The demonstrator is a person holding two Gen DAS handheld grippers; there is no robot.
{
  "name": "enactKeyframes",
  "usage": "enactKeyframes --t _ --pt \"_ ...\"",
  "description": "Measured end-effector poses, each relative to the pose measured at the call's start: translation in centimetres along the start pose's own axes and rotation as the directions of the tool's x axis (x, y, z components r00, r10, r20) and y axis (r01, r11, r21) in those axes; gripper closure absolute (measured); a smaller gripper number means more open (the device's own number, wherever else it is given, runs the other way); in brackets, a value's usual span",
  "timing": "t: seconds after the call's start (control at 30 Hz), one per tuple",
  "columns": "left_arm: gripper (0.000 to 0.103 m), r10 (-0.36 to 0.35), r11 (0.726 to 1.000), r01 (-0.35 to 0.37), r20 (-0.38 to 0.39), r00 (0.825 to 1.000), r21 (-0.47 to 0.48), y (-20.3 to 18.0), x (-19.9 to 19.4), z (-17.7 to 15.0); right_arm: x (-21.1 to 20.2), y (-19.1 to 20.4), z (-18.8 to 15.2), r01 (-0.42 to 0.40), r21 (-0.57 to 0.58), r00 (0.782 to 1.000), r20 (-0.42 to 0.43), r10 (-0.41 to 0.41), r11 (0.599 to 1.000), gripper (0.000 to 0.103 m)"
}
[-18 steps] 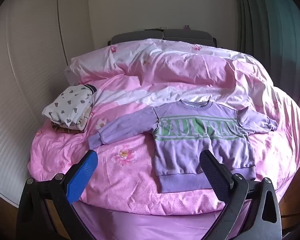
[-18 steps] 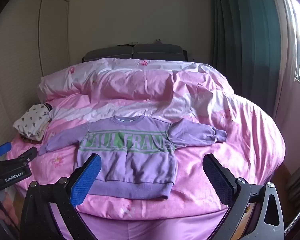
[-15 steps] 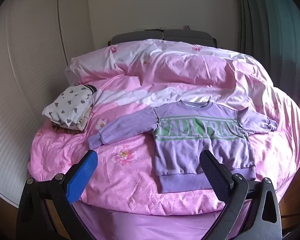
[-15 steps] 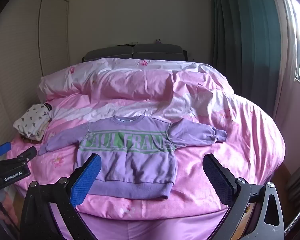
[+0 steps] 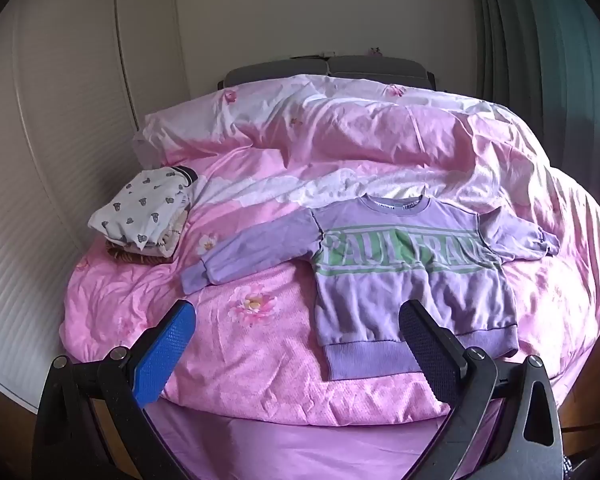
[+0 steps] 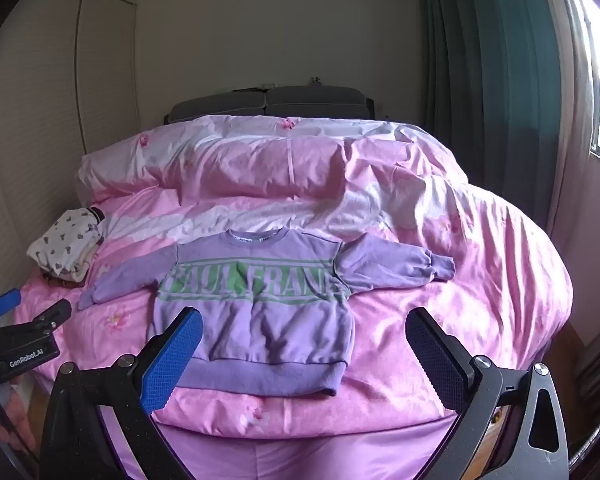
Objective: Fold small clothes
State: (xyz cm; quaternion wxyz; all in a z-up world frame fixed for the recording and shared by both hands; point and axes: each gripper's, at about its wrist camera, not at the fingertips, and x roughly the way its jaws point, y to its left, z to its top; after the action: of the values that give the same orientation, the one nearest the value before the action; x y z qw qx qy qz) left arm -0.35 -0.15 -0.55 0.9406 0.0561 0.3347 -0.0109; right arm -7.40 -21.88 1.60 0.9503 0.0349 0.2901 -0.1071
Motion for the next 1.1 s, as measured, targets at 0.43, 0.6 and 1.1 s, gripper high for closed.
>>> enactKeyframes --t 0.43,0.6,1.1 --pt "0.000 -0.004 1.000 0.004 0.001 1.000 -0.003 0.0 0.0 -0.2 0.3 0.1 -0.1 0.001 0.002 1.000 -0.001 -0.001 1.000 0.000" --pt "0.000 -0.001 1.000 0.001 -0.004 1.000 -0.006 0.0 0.1 -0.3 0.3 0.1 -0.1 -0.002 0.002 1.000 -0.007 0.002 1.000 0.000" --pt "0.000 -0.009 1.000 0.009 -0.008 1.000 -0.005 0.2 0.5 -0.6 0.8 0.1 -0.6 0.004 0.002 1.000 -0.013 -0.004 1.000 0.000"
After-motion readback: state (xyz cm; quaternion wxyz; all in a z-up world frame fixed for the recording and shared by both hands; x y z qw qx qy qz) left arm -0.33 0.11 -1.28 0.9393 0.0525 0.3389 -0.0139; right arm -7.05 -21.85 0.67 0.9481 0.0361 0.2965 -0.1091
